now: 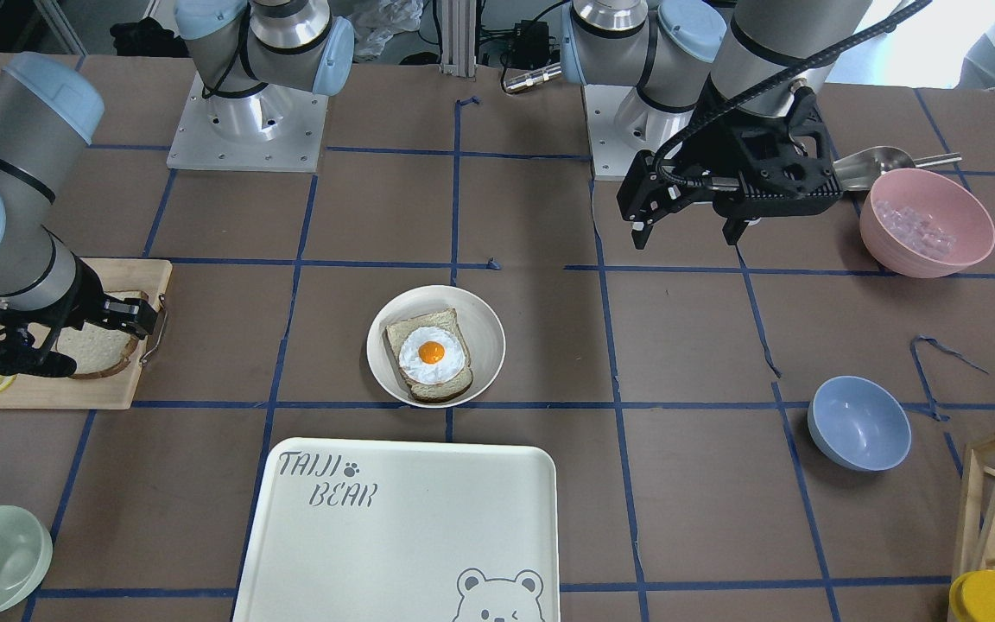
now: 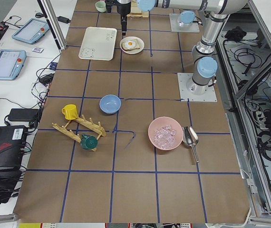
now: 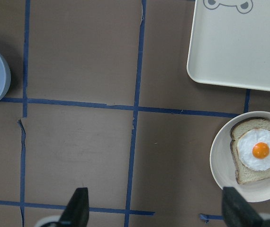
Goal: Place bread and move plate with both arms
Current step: 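Move the right gripper over the bread slice on the wooden board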
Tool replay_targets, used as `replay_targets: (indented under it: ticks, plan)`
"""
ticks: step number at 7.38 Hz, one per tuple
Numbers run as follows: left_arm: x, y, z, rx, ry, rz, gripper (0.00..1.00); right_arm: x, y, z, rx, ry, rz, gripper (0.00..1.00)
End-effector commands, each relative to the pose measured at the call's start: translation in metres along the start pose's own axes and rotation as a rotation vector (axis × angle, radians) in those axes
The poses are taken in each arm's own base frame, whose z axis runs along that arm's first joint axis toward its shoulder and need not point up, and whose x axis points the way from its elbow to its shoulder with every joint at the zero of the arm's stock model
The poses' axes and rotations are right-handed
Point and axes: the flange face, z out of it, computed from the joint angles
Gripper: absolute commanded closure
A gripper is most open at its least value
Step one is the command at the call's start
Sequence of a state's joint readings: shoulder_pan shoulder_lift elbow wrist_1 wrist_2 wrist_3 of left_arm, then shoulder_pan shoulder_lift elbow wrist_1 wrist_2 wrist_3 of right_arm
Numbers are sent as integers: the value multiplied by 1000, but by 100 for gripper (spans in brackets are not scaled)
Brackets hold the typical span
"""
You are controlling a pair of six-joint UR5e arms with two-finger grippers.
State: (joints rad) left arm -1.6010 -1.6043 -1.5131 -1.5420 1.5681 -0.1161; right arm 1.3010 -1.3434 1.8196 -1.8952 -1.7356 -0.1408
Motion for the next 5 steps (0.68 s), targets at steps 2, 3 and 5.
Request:
replay_targets:
  ticks: [2, 3, 5]
  plan:
    - [-1, 0, 0, -1, -3, 3, 0, 23, -13, 46, -6, -11, 52, 29]
    - [-1, 1, -1, 1, -4, 3, 0, 23, -16, 56, -25, -15, 51, 29]
    - [0, 2, -2, 3, -4, 3, 0, 24, -23, 72, -37, -11, 50, 33]
